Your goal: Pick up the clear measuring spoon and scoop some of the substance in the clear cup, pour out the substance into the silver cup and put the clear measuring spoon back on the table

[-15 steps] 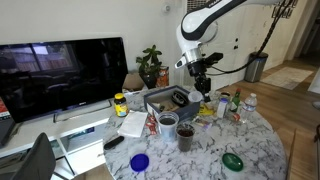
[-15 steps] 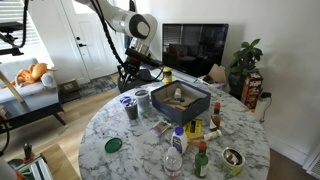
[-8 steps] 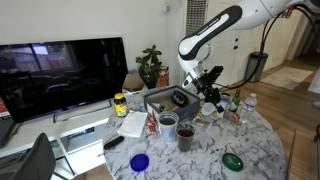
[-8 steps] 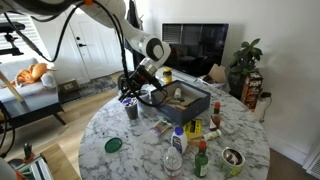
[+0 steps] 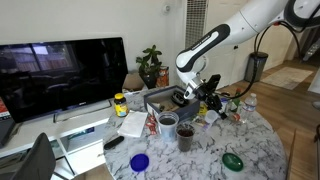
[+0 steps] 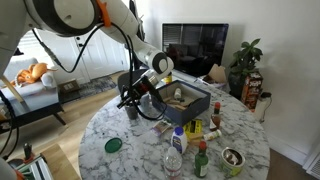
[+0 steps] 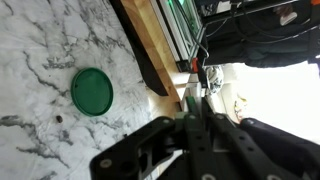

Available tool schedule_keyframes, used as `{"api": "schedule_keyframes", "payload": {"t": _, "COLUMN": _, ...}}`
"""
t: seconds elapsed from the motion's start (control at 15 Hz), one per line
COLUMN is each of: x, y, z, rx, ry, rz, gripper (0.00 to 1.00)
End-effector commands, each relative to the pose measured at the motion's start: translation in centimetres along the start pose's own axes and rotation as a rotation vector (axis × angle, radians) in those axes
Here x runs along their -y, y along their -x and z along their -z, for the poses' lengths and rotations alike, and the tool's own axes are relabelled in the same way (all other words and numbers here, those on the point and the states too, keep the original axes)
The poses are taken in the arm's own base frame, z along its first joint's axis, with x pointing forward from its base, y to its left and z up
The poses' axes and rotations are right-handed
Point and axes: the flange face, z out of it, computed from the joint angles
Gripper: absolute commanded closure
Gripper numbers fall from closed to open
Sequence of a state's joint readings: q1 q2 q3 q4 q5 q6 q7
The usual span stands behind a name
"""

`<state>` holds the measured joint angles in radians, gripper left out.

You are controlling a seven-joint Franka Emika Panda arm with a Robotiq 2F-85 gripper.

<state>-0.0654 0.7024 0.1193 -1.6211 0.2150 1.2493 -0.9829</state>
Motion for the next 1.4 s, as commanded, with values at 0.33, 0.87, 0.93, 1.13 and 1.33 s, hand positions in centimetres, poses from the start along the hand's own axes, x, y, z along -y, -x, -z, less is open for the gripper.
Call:
{"api": "schedule_keyframes", "payload": {"t": 0.33, "x": -7.4, "y": -0.3, "z": -1.6, "rx": -0.127, "ry": 0.201, "rz": -0.067, "gripper": 0.99}}
{"api": "schedule_keyframes", "payload": {"t": 0.87, "x": -10.8, "y": -0.1, "z": -4.1, "rx": -0.193, "ry": 0.319, "rz": -0.154, "gripper": 0.97}}
{"api": "schedule_keyframes", "payload": {"t": 0.93, "x": -10.8, "y": 0.0, "z": -4.1, "rx": -0.206, "ry": 0.338, "rz": -0.159, "gripper": 0.71}}
{"api": "schedule_keyframes", "payload": {"t": 1.13, "x": -10.8, "y": 0.3, "z": -4.3, "rx": -0.217, "ry": 0.336, "rz": -0.167, "gripper": 0.55}}
{"api": "schedule_keyframes", "payload": {"t": 1.33, "x": -9.2, "y": 1.1, "z": -3.3, "rx": -0.223, "ry": 0.345, "rz": -0.167, "gripper": 0.31}}
